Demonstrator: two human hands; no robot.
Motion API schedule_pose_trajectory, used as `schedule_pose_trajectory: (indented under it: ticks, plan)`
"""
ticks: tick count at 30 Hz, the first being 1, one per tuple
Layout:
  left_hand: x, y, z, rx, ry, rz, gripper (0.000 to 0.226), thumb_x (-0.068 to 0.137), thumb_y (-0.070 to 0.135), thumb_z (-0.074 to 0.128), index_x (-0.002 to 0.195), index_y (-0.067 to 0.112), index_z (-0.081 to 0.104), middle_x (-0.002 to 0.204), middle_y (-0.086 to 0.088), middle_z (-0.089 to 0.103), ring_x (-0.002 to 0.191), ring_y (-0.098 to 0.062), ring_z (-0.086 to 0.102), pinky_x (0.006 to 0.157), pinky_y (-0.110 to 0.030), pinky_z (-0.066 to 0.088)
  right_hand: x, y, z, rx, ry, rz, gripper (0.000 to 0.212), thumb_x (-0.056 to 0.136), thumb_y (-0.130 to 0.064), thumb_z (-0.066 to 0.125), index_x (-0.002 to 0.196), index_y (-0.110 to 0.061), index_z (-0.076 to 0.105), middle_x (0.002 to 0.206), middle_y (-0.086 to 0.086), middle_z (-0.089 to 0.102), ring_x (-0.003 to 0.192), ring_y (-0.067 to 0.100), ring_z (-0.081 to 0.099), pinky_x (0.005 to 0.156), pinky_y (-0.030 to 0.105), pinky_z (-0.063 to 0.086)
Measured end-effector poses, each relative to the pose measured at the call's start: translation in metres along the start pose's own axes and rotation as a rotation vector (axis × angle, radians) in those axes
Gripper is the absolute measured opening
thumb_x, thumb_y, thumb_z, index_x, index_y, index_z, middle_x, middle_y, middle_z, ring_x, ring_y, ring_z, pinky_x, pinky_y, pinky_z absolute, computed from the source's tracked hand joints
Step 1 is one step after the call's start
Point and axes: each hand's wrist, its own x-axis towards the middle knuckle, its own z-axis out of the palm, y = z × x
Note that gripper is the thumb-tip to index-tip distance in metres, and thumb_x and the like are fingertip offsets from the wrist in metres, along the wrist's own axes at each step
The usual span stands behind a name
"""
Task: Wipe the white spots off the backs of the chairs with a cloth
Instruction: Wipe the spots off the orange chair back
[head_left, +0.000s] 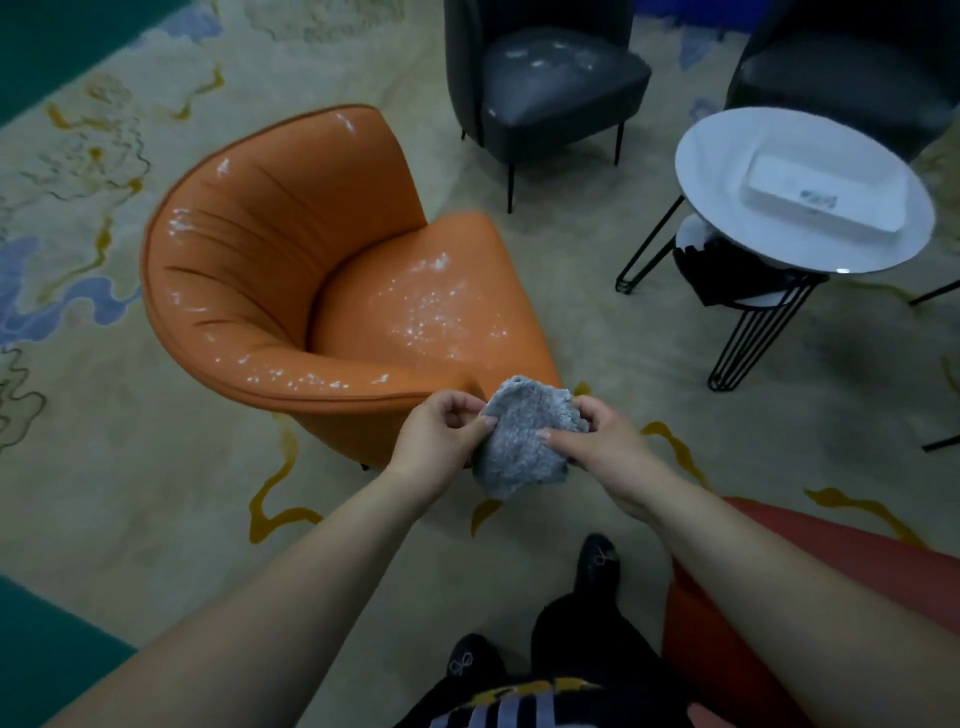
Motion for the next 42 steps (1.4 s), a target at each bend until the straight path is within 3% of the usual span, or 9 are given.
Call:
schedule_pose_trajectory:
  ticks: [3, 6, 12, 17, 22, 26, 34, 40, 42]
  plan:
    - [0.028, 0.019, 0.013, 0.237, 0.168, 0.099, 0.016, 0.079, 0.025, 0.077, 0.079, 0.025, 0.06, 0.08, 0.006, 0.066, 0.074, -0.009, 0.062, 0.067, -0.023, 0.05, 0.028, -0.009, -0.013, -0.033, 0.04, -0.06, 0.023, 0.077, -0.002, 0.074, 0.087, -0.014, 0.058, 0.087, 0.01, 0.068, 0.081, 0.024, 0.067, 0.076, 0.044, 0.056]
    - [0.051, 0.041, 0.036, 0.167, 0.135, 0.138, 0.011, 0.083, 0.026, 0.073, 0.074, 0.027, 0.065, 0.075, 0.009, 0.068, 0.073, -0.007, 0.064, 0.066, -0.019, 0.051, 0.059, -0.024, -0.035, -0.101, 0.025, -0.127, 0.025, 0.077, -0.003, 0.075, 0.084, -0.016, 0.054, 0.086, 0.019, 0.066, 0.077, 0.024, 0.063, 0.071, 0.046, 0.054]
    - [0.094, 0.089, 0.087, -0.083, 0.113, -0.015, 0.022, 0.087, 0.039, 0.065, 0.079, 0.018, 0.071, 0.078, -0.002, 0.073, 0.078, -0.019, 0.07, 0.074, -0.044, 0.058, 0.11, -0.054, -0.074, -0.091, -0.175, -0.115, 0.028, 0.07, -0.01, 0.079, 0.084, -0.02, 0.057, 0.078, 0.007, 0.064, 0.073, 0.017, 0.06, 0.067, 0.037, 0.049]
    - [0.126, 0.11, 0.101, -0.128, 0.222, -0.157, 0.017, 0.08, 0.026, 0.072, 0.067, 0.016, 0.066, 0.072, -0.007, 0.071, 0.076, -0.025, 0.07, 0.073, -0.044, 0.059, 0.14, -0.075, -0.092, 0.006, -0.359, -0.099, 0.021, 0.081, -0.016, 0.073, 0.085, -0.015, 0.052, 0.072, 0.009, 0.057, 0.066, 0.017, 0.05, 0.061, 0.03, 0.041]
    - [0.139, 0.111, 0.087, -0.31, 0.104, -0.223, 0.012, 0.085, -0.001, 0.062, 0.079, 0.008, 0.067, 0.078, -0.009, 0.068, 0.076, -0.02, 0.07, 0.067, -0.03, 0.059, 0.171, -0.082, -0.09, -0.098, -0.241, -0.11, 0.017, 0.092, -0.012, 0.059, 0.077, -0.018, 0.055, 0.068, 0.0, 0.053, 0.07, 0.018, 0.048, 0.065, 0.032, 0.04]
    - [0.164, 0.104, 0.061, -0.348, 0.13, -0.213, 0.012, 0.091, -0.001, 0.053, 0.083, 0.006, 0.06, 0.083, -0.015, 0.063, 0.082, -0.029, 0.067, 0.076, -0.038, 0.059, 0.206, -0.092, -0.093, -0.068, -0.08, -0.077, 0.023, 0.091, -0.005, 0.051, 0.072, -0.018, 0.049, 0.072, 0.008, 0.045, 0.073, 0.022, 0.043, 0.071, 0.039, 0.038]
    - [0.216, 0.091, -0.001, -0.128, 0.228, -0.115, 0.012, 0.093, 0.014, 0.059, 0.084, 0.015, 0.067, 0.08, -0.004, 0.069, 0.072, -0.018, 0.066, 0.063, -0.032, 0.056, 0.262, -0.125, -0.087, -0.148, 0.08, -0.162, 0.014, 0.096, -0.016, 0.053, 0.084, -0.02, 0.051, 0.076, -0.003, 0.056, 0.069, 0.011, 0.052, 0.065, 0.03, 0.043]
    - [0.238, 0.09, -0.028, 0.094, 0.303, -0.049, 0.009, 0.093, 0.022, 0.06, 0.088, 0.02, 0.067, 0.083, 0.004, 0.069, 0.081, -0.018, 0.066, 0.069, -0.036, 0.056, 0.289, -0.144, -0.062, -0.119, -0.019, -0.137, 0.014, 0.098, -0.017, 0.05, 0.086, -0.023, 0.05, 0.084, 0.001, 0.057, 0.074, 0.014, 0.054, 0.064, 0.031, 0.043]
    - [0.245, 0.092, -0.028, 0.179, 0.367, -0.038, 0.005, 0.092, 0.024, 0.062, 0.096, 0.025, 0.064, 0.091, 0.011, 0.066, 0.087, -0.01, 0.062, 0.068, -0.026, 0.051, 0.297, -0.151, -0.053, -0.131, -0.107, -0.145, 0.013, 0.099, -0.017, 0.049, 0.087, -0.021, 0.05, 0.086, 0.004, 0.056, 0.078, 0.019, 0.053, 0.068, 0.034, 0.041]
